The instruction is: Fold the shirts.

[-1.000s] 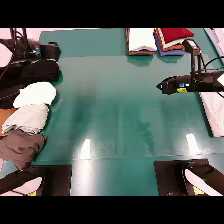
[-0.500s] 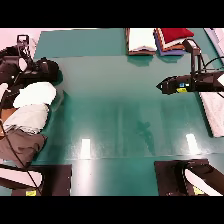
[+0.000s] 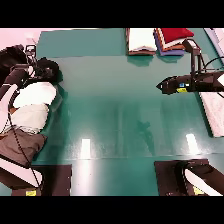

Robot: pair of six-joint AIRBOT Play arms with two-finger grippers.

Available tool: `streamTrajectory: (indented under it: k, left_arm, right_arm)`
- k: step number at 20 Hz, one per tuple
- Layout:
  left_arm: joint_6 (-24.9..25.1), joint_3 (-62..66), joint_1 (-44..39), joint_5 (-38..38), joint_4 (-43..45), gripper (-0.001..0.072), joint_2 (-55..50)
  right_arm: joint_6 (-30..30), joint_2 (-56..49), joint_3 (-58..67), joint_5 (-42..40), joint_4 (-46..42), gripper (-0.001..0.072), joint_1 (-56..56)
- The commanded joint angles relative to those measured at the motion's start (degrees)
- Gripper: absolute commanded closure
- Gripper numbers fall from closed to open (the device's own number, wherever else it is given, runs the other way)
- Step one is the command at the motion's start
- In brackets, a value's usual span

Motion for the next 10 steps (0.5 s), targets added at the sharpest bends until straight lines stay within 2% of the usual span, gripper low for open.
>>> streamTrajectory:
  k: [1,6,10]
  left_arm:
    - [0.1,3.3,0.1,-4.2,0.0,0.0677,0.3]
    - [2.7,13.2,-0.7,-8.9,0.0,0.0686,10.2]
    - [8.2,15.3,-8.4,-11.8,-0.2,0.0686,26.2]
  right_arm:
    - [0.0,0.1,0.0,-0.1,0.0,0.0695,0.1]
    - [0.0,0.0,7.9,0.0,-0.7,0.0695,0.0]
    - [0.0,0.0,18.0,-0.5,-2.2,0.0695,0.0]
